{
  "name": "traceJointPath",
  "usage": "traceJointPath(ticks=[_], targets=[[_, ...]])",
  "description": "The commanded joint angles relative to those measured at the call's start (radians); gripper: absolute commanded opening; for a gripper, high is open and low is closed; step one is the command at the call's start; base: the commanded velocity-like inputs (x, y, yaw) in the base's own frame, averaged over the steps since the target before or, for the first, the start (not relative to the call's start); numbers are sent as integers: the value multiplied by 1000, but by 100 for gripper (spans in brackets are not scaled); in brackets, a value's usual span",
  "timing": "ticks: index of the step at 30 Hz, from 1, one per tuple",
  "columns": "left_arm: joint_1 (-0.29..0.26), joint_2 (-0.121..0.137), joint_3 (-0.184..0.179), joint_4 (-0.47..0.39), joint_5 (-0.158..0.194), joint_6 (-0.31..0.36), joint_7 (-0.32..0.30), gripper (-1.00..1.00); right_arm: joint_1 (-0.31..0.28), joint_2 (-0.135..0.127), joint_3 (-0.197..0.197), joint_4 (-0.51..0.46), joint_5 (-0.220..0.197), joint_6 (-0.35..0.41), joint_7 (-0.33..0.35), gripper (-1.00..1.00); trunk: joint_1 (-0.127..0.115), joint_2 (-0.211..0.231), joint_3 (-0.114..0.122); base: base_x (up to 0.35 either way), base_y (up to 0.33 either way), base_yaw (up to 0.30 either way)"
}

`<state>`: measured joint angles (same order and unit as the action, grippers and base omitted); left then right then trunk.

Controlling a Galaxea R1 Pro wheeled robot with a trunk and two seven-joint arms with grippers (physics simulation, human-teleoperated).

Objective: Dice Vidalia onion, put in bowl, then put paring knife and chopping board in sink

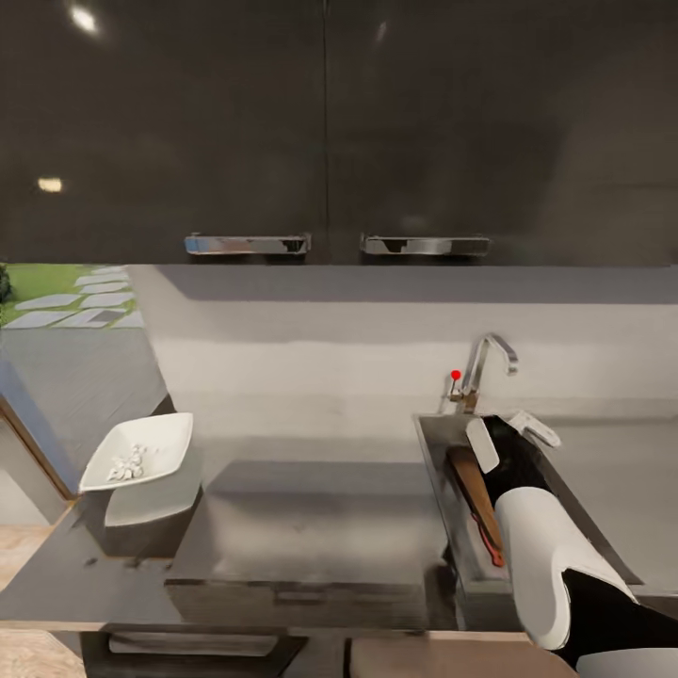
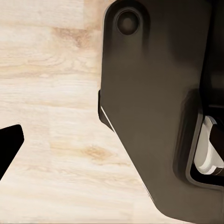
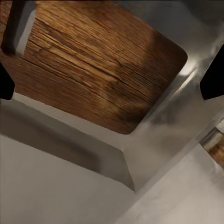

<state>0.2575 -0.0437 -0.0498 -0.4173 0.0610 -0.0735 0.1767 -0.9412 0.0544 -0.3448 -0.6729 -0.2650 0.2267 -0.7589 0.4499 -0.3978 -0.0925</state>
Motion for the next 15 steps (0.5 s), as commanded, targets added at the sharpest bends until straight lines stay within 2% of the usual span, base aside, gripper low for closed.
traceJointPath(ticks=[1, 5, 9, 10, 13, 15], targets=[[0, 0, -5, -2, 6, -2, 6, 100, -1, 0, -3, -22, 0, 55, 48, 100, 0, -2, -2, -345, 0, 0], [0, 1, -5, -2, 6, -2, 6, 100, -1, -3, -3, -53, 12, 114, 141, 100, 0, -2, -2, -345, 0, 0], [0, 0, -5, -2, 6, -2, 6, 100, -1, -1, -2, -65, 77, 128, 181, 100, 0, -2, -2, -346, 0, 0], [0, 0, -5, -2, 6, -2, 6, 100, -1, 1, -1, -67, 122, 130, 243, 100, 0, -2, -2, -346, 0, 0], [0, 1, -5, -2, 6, -2, 6, 100, 6, 1, 0, -71, 210, 130, 430, 100, 0, -2, -2, -346, 0, 0], [0, 1, -5, -2, 6, -2, 6, 100, 29, 1, 0, -87, 298, 127, 556, 100, 0, -2, -2, -346, 0, 0]])
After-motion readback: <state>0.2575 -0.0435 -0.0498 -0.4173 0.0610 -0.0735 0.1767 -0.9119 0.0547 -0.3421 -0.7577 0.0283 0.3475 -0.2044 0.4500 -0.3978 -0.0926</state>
